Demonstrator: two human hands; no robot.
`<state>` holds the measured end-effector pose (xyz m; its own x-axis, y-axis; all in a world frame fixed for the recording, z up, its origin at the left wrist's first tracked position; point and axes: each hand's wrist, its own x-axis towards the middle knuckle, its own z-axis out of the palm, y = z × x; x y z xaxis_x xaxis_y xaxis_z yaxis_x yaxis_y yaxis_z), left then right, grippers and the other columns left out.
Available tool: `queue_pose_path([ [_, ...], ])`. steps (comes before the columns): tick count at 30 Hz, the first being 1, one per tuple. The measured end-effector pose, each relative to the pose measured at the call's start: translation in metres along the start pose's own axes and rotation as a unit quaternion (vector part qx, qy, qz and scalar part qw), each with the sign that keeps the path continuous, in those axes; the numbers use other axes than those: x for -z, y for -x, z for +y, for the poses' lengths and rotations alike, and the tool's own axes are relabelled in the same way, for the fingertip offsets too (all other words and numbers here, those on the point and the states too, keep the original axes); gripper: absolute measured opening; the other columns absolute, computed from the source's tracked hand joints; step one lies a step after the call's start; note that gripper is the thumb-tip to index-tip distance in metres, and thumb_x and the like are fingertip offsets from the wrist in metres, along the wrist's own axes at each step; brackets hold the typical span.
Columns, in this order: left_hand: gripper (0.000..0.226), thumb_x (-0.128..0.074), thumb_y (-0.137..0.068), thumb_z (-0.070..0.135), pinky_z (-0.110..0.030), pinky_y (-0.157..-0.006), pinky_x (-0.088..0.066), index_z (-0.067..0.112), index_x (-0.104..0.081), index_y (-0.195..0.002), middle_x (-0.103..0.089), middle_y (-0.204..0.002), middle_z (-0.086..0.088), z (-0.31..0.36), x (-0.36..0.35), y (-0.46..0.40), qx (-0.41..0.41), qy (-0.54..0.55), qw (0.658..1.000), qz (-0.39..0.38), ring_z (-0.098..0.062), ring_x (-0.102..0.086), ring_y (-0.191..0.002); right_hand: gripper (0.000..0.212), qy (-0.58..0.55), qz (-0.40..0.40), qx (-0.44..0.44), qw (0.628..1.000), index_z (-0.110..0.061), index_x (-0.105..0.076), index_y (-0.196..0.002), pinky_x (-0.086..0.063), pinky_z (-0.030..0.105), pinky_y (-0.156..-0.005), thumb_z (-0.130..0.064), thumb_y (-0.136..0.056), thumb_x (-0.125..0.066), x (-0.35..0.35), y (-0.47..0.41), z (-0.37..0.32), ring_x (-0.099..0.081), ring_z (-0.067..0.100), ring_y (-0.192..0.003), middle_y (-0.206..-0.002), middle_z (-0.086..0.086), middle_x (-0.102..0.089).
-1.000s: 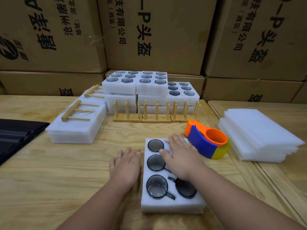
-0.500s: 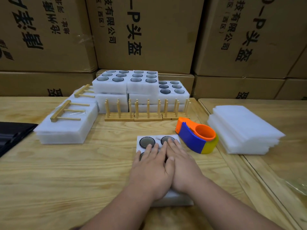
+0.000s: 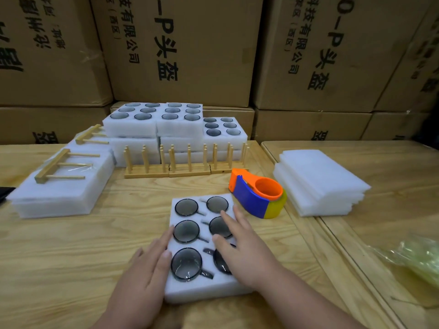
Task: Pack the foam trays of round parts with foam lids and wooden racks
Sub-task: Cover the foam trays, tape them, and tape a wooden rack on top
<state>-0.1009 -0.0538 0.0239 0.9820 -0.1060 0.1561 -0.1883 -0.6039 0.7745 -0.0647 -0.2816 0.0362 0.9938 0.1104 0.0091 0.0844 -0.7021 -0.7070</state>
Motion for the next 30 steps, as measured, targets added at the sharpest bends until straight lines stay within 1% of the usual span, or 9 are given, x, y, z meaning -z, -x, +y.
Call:
queue_pose_path([
  [3, 0.057, -0.024, -0.089, 0.064, -0.037, -0.118, -0.032, 0.059, -0.033, -0.146, -0.048, -0.140, 0.034, -0.005, 0.000, 0.007, -0.010, -0.007, 1.000, 0.021, -0.012, -0.049, -0.136, 0.088, -0.101, 0.012, -0.037, 0.994, -0.052, -0.024, -0.156, -0.021, 0.016, -0.112, -0.075, -0.073, -0.044, -0.001, 0.005, 0.007, -0.019, -0.016, -0.139, -0.156, -0.034, -0.022],
  [5, 0.054, -0.031, -0.090, 0.060, -0.041, -0.111, -0.038, 0.058, -0.040, -0.143, -0.052, -0.134, 0.038, -0.001, 0.000, 0.007, -0.003, 0.021, 0.999, 0.035, -0.015, -0.053, -0.130, 0.075, -0.206, 0.027, -0.052, 0.977, -0.062, -0.032, -0.148, -0.027, 0.019, -0.113, -0.070, -0.075, -0.049, -0.002, 0.010, 0.015, -0.032, -0.013, -0.139, -0.146, -0.042, -0.036],
  [9, 0.049, -0.039, -0.089, 0.053, -0.023, -0.098, -0.039, 0.059, -0.045, -0.137, -0.053, -0.114, 0.054, -0.002, 0.001, 0.006, 0.001, 0.058, 0.997, 0.052, 0.003, -0.053, -0.120, 0.042, -0.307, 0.014, 0.006, 0.952, -0.051, -0.058, -0.134, -0.045, 0.032, -0.109, -0.036, -0.095, -0.053, 0.004, 0.018, 0.021, -0.056, 0.000, -0.129, -0.136, -0.024, -0.063],
  [13, 0.048, -0.038, -0.089, 0.055, -0.011, -0.091, -0.035, 0.060, -0.042, -0.136, -0.047, -0.108, 0.063, -0.005, 0.000, 0.005, 0.008, 0.058, 0.997, 0.055, 0.024, -0.042, -0.112, 0.015, -0.196, 0.006, -0.030, 0.980, -0.030, -0.072, -0.102, -0.058, 0.047, -0.094, -0.025, -0.090, -0.064, 0.044, 0.000, 0.016, -0.074, 0.009, -0.092, -0.100, -0.009, -0.078],
  [16, 0.047, -0.037, -0.090, 0.056, -0.018, -0.092, -0.038, 0.062, -0.043, -0.136, -0.048, -0.112, 0.061, -0.005, 0.000, 0.005, 0.008, 0.059, 0.997, 0.049, 0.016, -0.047, -0.117, 0.020, -0.110, 0.112, -0.040, 0.987, -0.026, -0.072, -0.080, -0.057, 0.039, -0.067, -0.023, -0.096, -0.060, 0.099, -0.024, 0.013, -0.071, 0.011, -0.063, -0.076, -0.005, -0.077],
  [19, 0.049, -0.034, -0.092, 0.056, -0.033, -0.103, -0.043, 0.066, -0.046, -0.138, -0.052, -0.120, 0.055, -0.002, 0.002, 0.008, 0.008, 0.049, 0.998, 0.042, 0.001, -0.054, -0.121, 0.024, -0.049, 0.261, -0.050, 0.963, -0.028, -0.070, -0.074, -0.051, 0.030, -0.064, -0.023, -0.093, -0.056, 0.157, -0.048, 0.023, -0.070, 0.015, -0.068, -0.072, -0.008, -0.075],
  [22, 0.049, -0.033, -0.093, 0.055, -0.041, -0.112, -0.039, 0.061, -0.049, -0.139, -0.056, -0.127, 0.045, -0.001, 0.002, 0.009, 0.005, 0.050, 0.998, 0.039, -0.004, -0.054, -0.128, 0.014, -0.001, 0.344, -0.118, 0.931, -0.024, -0.069, -0.090, -0.045, 0.025, -0.062, -0.030, -0.089, -0.056, 0.203, -0.065, 0.058, -0.066, 0.016, -0.076, -0.094, -0.004, -0.074],
  [26, 0.048, -0.035, -0.093, 0.053, -0.034, -0.099, -0.045, 0.058, -0.052, -0.137, -0.060, -0.118, 0.046, -0.004, 0.001, 0.007, 0.000, 0.041, 0.998, 0.046, -0.002, -0.058, -0.119, 0.072, 0.110, 0.295, -0.307, 0.898, -0.021, -0.049, -0.145, -0.051, 0.045, -0.086, -0.054, -0.082, -0.064, 0.244, -0.069, 0.109, -0.052, 0.039, -0.126, -0.142, 0.012, -0.054],
  [30, 0.045, -0.038, -0.092, 0.054, -0.028, -0.091, -0.046, 0.069, -0.049, -0.132, -0.065, -0.109, 0.041, -0.006, 0.000, 0.005, 0.004, 0.043, 0.997, 0.056, 0.004, -0.058, -0.112, 0.095, 0.096, 0.209, -0.379, 0.896, -0.006, -0.045, -0.145, -0.046, 0.045, -0.083, -0.061, -0.076, -0.079, 0.257, -0.067, 0.132, -0.054, 0.043, -0.121, -0.142, 0.019, -0.052],
])
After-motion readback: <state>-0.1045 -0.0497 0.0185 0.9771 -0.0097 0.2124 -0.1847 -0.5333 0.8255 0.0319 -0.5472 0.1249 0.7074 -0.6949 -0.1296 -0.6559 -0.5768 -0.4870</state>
